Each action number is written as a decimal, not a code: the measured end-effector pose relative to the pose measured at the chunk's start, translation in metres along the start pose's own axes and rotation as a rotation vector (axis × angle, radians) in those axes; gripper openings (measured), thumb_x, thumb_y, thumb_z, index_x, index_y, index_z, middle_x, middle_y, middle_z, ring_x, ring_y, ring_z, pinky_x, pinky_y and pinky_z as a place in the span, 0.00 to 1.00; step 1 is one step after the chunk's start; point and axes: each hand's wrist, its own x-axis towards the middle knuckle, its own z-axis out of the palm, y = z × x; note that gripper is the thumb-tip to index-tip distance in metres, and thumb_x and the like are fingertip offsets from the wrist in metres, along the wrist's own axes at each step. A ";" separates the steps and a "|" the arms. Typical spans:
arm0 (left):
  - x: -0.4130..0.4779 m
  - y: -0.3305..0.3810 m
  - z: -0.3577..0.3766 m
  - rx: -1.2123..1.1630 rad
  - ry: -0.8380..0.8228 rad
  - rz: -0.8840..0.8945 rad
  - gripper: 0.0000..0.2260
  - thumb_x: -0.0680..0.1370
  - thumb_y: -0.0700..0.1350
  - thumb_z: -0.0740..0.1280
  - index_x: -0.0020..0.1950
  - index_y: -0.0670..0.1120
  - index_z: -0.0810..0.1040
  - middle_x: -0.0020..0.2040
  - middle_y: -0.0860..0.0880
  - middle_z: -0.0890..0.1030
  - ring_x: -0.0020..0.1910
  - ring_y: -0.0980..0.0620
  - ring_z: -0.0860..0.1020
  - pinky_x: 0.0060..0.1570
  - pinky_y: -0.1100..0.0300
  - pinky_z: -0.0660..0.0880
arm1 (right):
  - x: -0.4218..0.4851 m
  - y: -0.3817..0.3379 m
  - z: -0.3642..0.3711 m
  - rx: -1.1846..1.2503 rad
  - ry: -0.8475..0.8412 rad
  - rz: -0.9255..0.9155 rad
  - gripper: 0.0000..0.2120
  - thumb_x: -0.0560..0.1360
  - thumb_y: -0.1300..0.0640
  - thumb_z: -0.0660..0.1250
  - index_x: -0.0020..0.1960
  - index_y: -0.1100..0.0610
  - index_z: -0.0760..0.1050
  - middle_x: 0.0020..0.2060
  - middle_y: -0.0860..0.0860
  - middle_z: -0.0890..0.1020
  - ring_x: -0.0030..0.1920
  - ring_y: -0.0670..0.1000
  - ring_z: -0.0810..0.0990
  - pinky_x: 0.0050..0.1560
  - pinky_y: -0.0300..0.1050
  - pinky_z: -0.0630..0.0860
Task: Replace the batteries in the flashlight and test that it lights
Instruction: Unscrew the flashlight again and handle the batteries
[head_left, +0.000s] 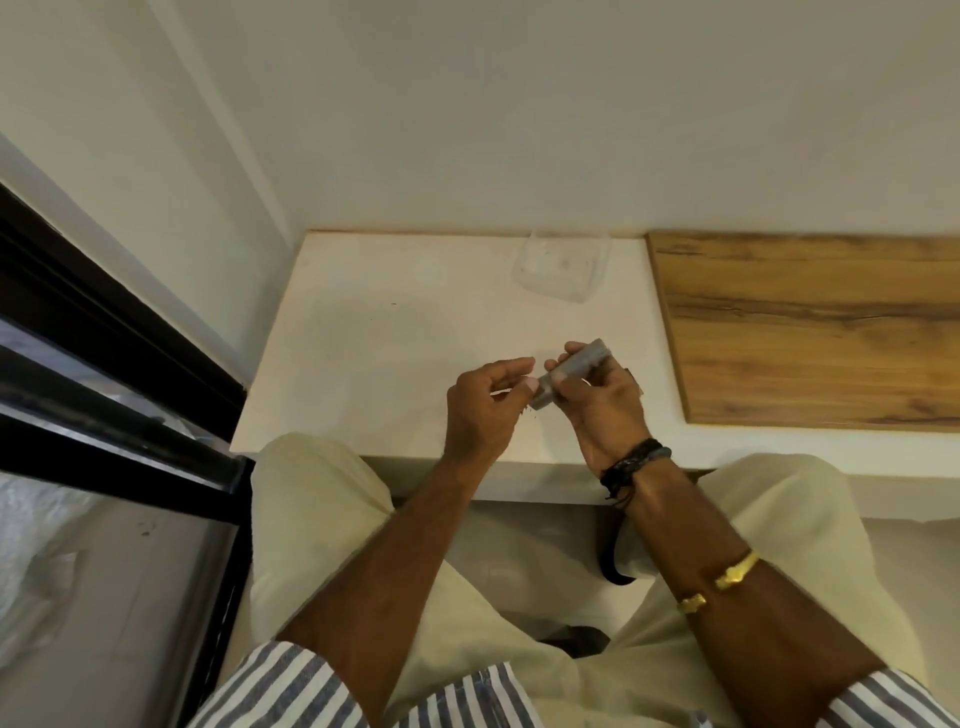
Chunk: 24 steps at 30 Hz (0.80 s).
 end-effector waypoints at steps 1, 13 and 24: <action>0.002 -0.001 0.000 0.030 0.014 0.034 0.13 0.78 0.43 0.71 0.62 0.44 0.82 0.57 0.49 0.85 0.52 0.59 0.83 0.54 0.64 0.80 | 0.002 0.003 0.005 -0.158 0.017 -0.060 0.18 0.75 0.73 0.69 0.61 0.58 0.78 0.54 0.54 0.82 0.59 0.55 0.82 0.59 0.53 0.82; 0.073 0.000 -0.043 -0.099 0.093 -0.044 0.12 0.78 0.39 0.68 0.59 0.47 0.84 0.53 0.51 0.86 0.55 0.54 0.83 0.59 0.48 0.79 | 0.069 0.003 0.074 -0.601 0.075 -0.366 0.21 0.67 0.65 0.80 0.59 0.57 0.84 0.52 0.51 0.87 0.52 0.44 0.84 0.46 0.27 0.78; 0.189 -0.004 -0.071 -0.141 0.127 -0.093 0.09 0.79 0.46 0.69 0.56 0.47 0.85 0.48 0.48 0.87 0.51 0.49 0.85 0.57 0.45 0.80 | 0.175 -0.020 0.131 -0.684 0.033 -0.449 0.20 0.71 0.68 0.75 0.61 0.57 0.84 0.54 0.50 0.87 0.51 0.42 0.83 0.50 0.22 0.74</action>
